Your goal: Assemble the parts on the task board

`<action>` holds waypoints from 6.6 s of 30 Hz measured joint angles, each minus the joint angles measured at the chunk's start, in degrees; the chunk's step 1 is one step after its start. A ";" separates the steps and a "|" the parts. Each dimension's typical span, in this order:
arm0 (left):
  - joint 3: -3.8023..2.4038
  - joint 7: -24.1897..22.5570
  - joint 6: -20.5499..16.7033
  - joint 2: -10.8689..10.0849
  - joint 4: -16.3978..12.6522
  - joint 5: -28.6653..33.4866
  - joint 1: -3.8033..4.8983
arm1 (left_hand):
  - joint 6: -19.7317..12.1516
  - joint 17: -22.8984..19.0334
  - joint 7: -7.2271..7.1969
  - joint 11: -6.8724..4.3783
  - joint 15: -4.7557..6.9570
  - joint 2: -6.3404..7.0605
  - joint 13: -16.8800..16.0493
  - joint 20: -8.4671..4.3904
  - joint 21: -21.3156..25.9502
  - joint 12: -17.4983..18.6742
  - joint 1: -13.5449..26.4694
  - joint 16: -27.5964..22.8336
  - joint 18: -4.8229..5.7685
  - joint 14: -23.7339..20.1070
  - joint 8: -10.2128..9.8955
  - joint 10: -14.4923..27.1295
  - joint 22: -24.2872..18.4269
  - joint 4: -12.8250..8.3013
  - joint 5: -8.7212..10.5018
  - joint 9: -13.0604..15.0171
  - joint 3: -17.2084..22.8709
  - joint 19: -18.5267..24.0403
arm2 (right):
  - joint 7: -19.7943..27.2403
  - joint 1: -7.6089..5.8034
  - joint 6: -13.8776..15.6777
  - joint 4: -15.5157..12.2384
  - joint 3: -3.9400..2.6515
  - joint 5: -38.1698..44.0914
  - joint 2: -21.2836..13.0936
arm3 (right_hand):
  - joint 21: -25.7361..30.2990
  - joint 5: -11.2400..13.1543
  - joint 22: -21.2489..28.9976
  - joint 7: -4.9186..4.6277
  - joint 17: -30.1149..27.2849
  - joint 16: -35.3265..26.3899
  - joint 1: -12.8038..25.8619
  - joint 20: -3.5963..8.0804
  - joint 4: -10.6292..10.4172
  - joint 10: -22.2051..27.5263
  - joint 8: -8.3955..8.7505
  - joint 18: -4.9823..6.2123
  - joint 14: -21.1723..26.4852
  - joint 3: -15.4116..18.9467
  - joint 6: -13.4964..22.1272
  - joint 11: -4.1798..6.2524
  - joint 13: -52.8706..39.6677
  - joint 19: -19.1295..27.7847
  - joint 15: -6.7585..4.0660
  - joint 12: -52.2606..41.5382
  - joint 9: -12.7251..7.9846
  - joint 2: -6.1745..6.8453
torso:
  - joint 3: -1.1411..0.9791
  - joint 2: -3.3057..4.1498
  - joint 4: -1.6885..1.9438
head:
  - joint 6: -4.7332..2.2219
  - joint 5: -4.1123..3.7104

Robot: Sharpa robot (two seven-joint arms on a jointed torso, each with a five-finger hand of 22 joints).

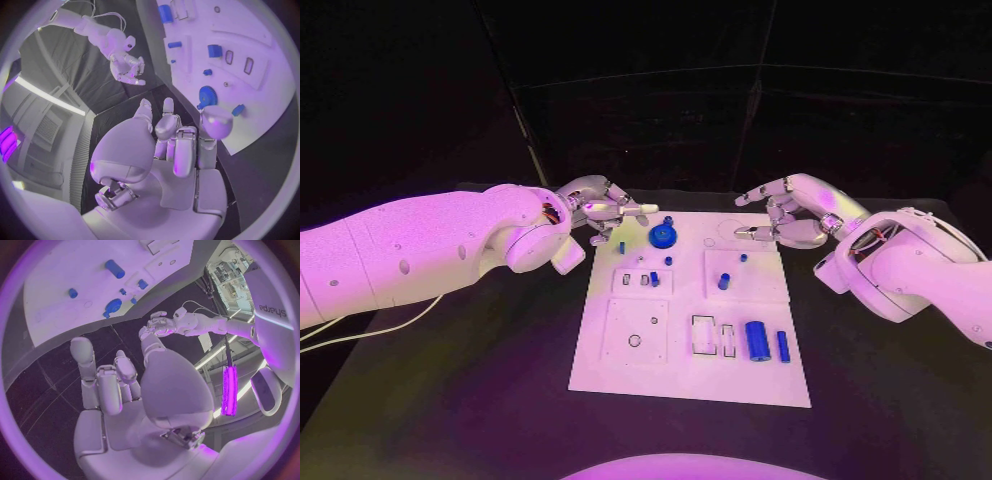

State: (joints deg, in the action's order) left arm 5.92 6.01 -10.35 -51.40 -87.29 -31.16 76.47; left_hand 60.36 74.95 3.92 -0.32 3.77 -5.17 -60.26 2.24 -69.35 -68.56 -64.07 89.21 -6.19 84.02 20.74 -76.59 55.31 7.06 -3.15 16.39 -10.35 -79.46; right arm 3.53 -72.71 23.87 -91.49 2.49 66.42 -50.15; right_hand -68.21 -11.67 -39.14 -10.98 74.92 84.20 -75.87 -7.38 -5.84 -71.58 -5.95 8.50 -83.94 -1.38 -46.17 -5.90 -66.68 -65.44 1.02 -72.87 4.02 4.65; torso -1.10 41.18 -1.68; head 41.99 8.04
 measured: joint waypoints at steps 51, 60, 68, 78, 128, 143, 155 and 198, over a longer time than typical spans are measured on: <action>3.41 26.18 16.30 13.23 5.86 -22.54 1.69 | -2.95 -0.03 -0.66 -0.61 0.42 -0.81 -4.70 -0.33 -6.42 -3.25 1.40 0.44 0.61 0.02 7.55 -0.60 9.26 8.04 0.27 7.86 -6.94 -0.84 | -1.08 -0.46 -0.48 2.81 -0.01 -9.14 2.35 | 2.69 -0.52 4.54 0.00 -0.01 -1.99 0.02 0.11 -1.18 2.75 -0.49 -0.03 0.00 1.17 0.00 -0.02 3.73 2.39 0.00 2.69 -0.05 -0.02 | -0.23 -0.49 0.36 | 1.10 -0.32; 3.49 26.32 17.45 13.64 6.13 -22.60 1.68 | -3.57 -0.03 -0.88 -0.61 0.42 -1.10 -4.80 -0.41 -6.64 -3.25 -0.26 0.44 0.56 0.02 8.35 -0.60 9.61 8.04 0.27 8.92 -6.94 -0.74 | -1.29 -0.46 -0.88 3.03 0.00 -9.17 2.40 | 3.97 -0.74 7.16 0.01 -1.39 -3.17 -0.13 0.03 -1.46 3.95 -0.74 0.89 0.00 1.45 0.01 -0.03 5.49 3.51 0.00 3.98 -0.06 -0.61 | -0.24 -0.49 0.36 | 1.28 -0.25; 3.50 26.39 18.42 14.10 6.36 -22.63 1.68 | -3.98 -0.03 -0.87 -0.62 0.42 -1.75 -5.04 -0.41 -6.89 -3.25 -1.35 0.44 0.55 0.02 8.60 -0.61 9.77 7.55 0.27 9.54 -6.46 -0.74 | -1.36 -0.46 -1.14 3.16 0.00 -9.19 2.61 | 4.34 -0.74 7.42 0.00 -1.62 -3.17 -0.37 0.03 -1.46 3.95 -0.71 0.88 0.00 1.45 0.01 -0.03 5.62 3.50 0.00 3.98 -0.06 -0.85 | -0.24 -0.45 0.36 | 1.48 -0.35; 3.51 26.45 19.06 14.44 6.52 -22.66 1.68 | -4.38 -0.04 -0.87 -0.81 0.42 -2.99 -5.21 -0.41 -7.09 -3.46 -3.52 0.44 0.54 0.02 9.34 -0.80 10.08 6.02 0.27 10.71 -5.27 -0.74 | -1.40 -0.46 -1.36 3.44 0.00 -9.20 2.86 | 4.55 -1.52 7.64 0.01 -1.69 -3.51 -0.60 0.23 -1.46 3.94 -0.94 0.88 0.00 1.45 0.01 -0.03 5.77 3.70 0.00 3.98 -0.06 -1.09 | -0.23 -0.45 0.36 | 1.64 -0.38; 3.54 24.99 10.46 7.97 0.52 -20.26 1.27 | -7.57 -0.04 -0.95 -1.13 0.83 5.70 -5.50 -0.64 -8.33 -2.11 2.20 0.43 1.38 0.03 12.56 -1.54 13.44 -2.48 0.41 17.38 43.27 -0.58 | -2.02 -0.45 -3.04 5.33 0.02 -9.18 4.36 | 4.79 -3.17 7.62 0.00 -1.41 -3.52 -0.89 0.22 -1.80 3.94 -1.36 0.86 0.00 1.80 0.01 -0.04 5.36 3.69 0.00 3.70 -0.06 -1.37 | -0.21 -0.42 0.60 | 2.02 0.08; 3.60 24.45 4.67 5.64 -1.52 -22.76 -1.62 | -7.65 -0.04 -0.86 -1.32 0.83 6.36 -5.62 -0.80 -8.54 -2.24 2.86 0.44 1.37 0.03 12.83 -1.74 13.76 -3.12 0.51 17.63 44.54 -0.74 | -2.02 -0.45 -3.22 5.60 0.03 -9.18 4.42 | 4.79 -3.17 7.62 0.00 -1.36 -3.52 -0.89 0.22 -1.80 3.93 -1.65 0.86 0.00 1.80 0.01 -0.04 5.37 3.69 0.00 3.70 -0.06 -1.37 | -0.19 -0.36 0.61 | 2.50 0.30; 3.54 24.50 3.49 6.44 -1.24 -24.43 -2.25 | -7.65 -0.04 -0.84 -1.31 0.83 6.37 -5.56 -0.80 -8.54 -2.23 2.87 0.43 1.38 0.03 12.83 -1.73 13.75 -3.20 0.73 17.68 44.62 -0.74 | -2.00 -0.44 -3.30 5.63 0.03 -9.18 4.51 | 4.79 -3.17 7.63 0.00 -1.37 -3.52 -0.88 0.22 -1.80 3.93 -1.65 0.86 0.00 1.79 0.01 -0.04 5.37 3.69 0.00 3.70 -0.05 -1.37 | -0.22 -0.36 0.46 | 2.59 0.21; 3.56 24.36 2.36 6.66 -1.63 -29.20 -2.36 | -7.62 -0.04 -0.83 -1.39 0.82 6.30 -5.51 -0.79 -8.54 -2.23 2.80 0.44 1.37 0.03 13.25 -1.85 13.79 -3.11 0.73 17.95 44.83 -0.73 | -1.96 -0.43 -3.82 5.96 0.03 -9.12 4.97 | 4.79 -3.52 7.77 0.00 -1.39 -3.52 -0.88 0.22 -1.96 3.93 -1.65 0.85 0.00 1.95 0.01 -0.04 5.45 3.69 0.00 3.71 -0.06 -1.36 | -0.25 -0.36 0.51 | 3.17 0.03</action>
State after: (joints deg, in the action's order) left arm 9.48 30.37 -7.99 -44.75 -88.92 -60.36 74.11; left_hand 52.75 74.91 3.09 -1.71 4.59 1.13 -65.77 1.45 -77.89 -70.79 -61.28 89.64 -4.82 84.05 34.00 -78.44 69.10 3.95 -2.42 34.34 34.48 -80.19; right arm 1.56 -73.15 20.05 -85.53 2.52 57.30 -45.18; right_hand -63.42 -15.19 -31.36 -10.98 73.53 80.67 -76.75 -7.16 -7.80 -67.65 -7.60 9.35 -83.94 0.57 -46.16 -5.94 -61.22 -61.75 1.02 -69.17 3.97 3.29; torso -1.36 40.82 -1.18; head 45.16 8.06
